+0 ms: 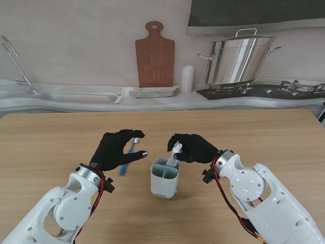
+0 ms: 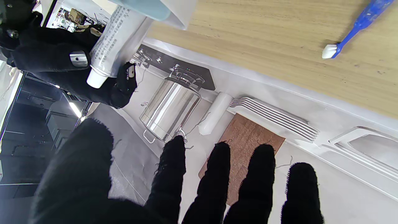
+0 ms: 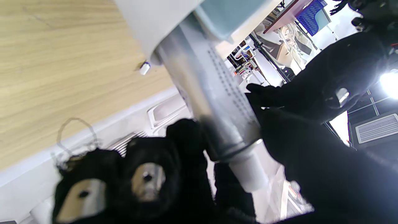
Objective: Organize toothpaste and toothbrush
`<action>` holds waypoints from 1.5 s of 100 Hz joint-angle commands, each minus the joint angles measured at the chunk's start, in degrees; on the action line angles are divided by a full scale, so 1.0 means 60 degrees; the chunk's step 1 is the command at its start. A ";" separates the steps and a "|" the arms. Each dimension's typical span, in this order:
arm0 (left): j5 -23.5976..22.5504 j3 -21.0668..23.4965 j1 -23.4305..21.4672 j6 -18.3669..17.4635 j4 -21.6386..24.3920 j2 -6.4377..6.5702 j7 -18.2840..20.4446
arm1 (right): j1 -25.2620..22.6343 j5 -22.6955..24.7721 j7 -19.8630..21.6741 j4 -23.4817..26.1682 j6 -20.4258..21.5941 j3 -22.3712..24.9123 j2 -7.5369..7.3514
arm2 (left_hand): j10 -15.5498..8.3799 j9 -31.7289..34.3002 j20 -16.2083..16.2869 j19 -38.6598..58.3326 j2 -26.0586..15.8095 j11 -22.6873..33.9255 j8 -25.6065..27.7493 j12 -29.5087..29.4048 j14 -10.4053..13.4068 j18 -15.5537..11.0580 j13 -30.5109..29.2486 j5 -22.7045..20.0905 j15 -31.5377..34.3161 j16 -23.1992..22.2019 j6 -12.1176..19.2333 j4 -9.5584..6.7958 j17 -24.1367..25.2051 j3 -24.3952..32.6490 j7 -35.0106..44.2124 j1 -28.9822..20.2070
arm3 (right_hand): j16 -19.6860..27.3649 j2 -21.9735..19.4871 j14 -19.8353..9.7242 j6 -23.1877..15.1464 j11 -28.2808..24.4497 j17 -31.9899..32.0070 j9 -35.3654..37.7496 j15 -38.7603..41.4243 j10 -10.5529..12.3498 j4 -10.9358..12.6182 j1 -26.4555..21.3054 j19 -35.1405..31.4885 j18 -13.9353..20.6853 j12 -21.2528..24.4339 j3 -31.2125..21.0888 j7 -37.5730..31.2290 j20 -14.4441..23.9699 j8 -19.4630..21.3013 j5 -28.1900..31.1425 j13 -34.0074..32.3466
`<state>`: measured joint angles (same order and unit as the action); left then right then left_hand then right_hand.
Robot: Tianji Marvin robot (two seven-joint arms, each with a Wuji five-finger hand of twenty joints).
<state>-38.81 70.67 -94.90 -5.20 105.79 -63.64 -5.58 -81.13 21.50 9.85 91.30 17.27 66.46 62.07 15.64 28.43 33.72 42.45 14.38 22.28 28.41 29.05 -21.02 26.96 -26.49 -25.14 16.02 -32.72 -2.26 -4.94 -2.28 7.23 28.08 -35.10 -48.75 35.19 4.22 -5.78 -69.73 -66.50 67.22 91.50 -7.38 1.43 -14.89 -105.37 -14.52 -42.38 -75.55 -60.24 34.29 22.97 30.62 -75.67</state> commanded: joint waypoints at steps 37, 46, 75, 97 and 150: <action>0.0026 -0.0032 0.0001 -0.0033 0.0083 -0.0013 0.0194 | -0.0266 0.0024 0.0138 -0.0094 0.0256 0.0150 -0.0031 | -0.0129 0.0230 -0.0080 0.0070 -0.0134 -0.0109 0.0063 -0.0373 0.0059 0.0098 -0.0150 -0.0159 -0.0043 0.0019 0.0238 0.0037 0.0028 0.0139 0.0007 -0.0098 | 0.0170 -0.0055 -0.0115 0.0112 -0.0162 0.0005 -0.0110 -0.0225 -0.0835 0.0147 0.0640 -0.0245 -0.0079 0.0008 0.0292 0.0060 -0.0129 0.0166 -0.0404 0.0084; 0.0036 -0.0042 0.0015 -0.0037 0.0074 -0.0010 0.0210 | -0.0310 -0.0011 0.0129 -0.0104 0.0273 0.0177 -0.0029 | -0.0123 0.0225 -0.0082 0.0067 -0.0142 -0.0115 0.0061 -0.0376 0.0054 0.0099 -0.0148 -0.0150 -0.0044 0.0019 0.0227 0.0039 0.0034 0.0136 0.0001 -0.0091 | 0.0180 -0.0044 -0.0097 0.0138 -0.0154 0.0015 -0.0121 -0.0245 -0.0884 0.0118 0.0650 -0.0221 -0.0101 0.0019 0.0294 0.0075 -0.0144 0.0182 -0.0422 0.0087; 0.0045 -0.0072 0.0051 -0.0041 0.0048 -0.0007 0.0234 | -0.0430 -0.0088 0.0097 -0.0080 0.0446 0.0159 -0.0028 | -0.0127 0.0230 -0.0085 0.0068 -0.0151 -0.0116 0.0063 -0.0377 0.0071 0.0095 -0.0156 -0.0146 -0.0043 0.0018 0.0240 0.0043 0.0030 0.0127 0.0001 -0.0089 | 0.0201 -0.0045 -0.0051 0.0228 -0.0134 0.0022 -0.0170 -0.0284 -0.0871 0.0075 0.0668 -0.0174 -0.0198 0.0034 0.0305 0.0092 -0.0173 0.0205 -0.0474 0.0088; 0.0047 -0.0066 0.0042 -0.0031 0.0057 -0.0007 0.0237 | -0.0520 -0.0065 0.0079 0.0014 0.0570 0.0173 -0.0038 | -0.0126 0.0228 -0.0086 0.0069 -0.0150 -0.0115 0.0065 -0.0376 0.0058 0.0098 -0.0168 -0.0154 -0.0041 0.0018 0.0243 0.0041 0.0031 0.0127 0.0003 -0.0101 | 0.0219 -0.0060 -0.0029 0.0328 -0.0118 0.0026 -0.0194 -0.0321 -0.0871 0.0063 0.0699 -0.0156 -0.0211 0.0047 0.0324 0.0099 -0.0187 0.0214 -0.0520 0.0087; 0.0035 -0.0073 0.0049 -0.0059 0.0043 -0.0001 0.0256 | -0.0569 -0.0072 -0.0001 -0.0024 0.0739 0.0195 -0.0029 | -0.0134 0.0232 -0.0093 0.0063 -0.0163 -0.0112 0.0068 -0.0376 0.0070 0.0093 -0.0170 -0.0159 -0.0041 0.0016 0.0249 0.0041 0.0034 0.0119 0.0002 -0.0099 | 0.0443 0.0167 0.0287 0.1033 0.0080 0.0133 -0.0584 -0.0818 -0.0874 -0.0081 0.0945 0.0233 -0.0555 0.0217 0.0572 0.0193 -0.0381 0.0167 -0.1430 0.0104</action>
<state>-38.63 70.24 -94.42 -5.34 105.40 -63.55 -5.04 -83.84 20.88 9.05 90.95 21.68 67.61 61.76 15.58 28.43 33.64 42.46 14.38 22.28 28.42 29.05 -21.02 26.96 -27.01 -25.14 16.02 -32.72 -1.87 -4.95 -2.28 7.23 28.08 -35.11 -46.75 35.22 5.83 -0.12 -69.20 -65.75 63.94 86.79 -9.08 1.46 -11.35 -103.44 -17.49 -41.20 -72.95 -59.21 32.57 23.94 24.59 -75.00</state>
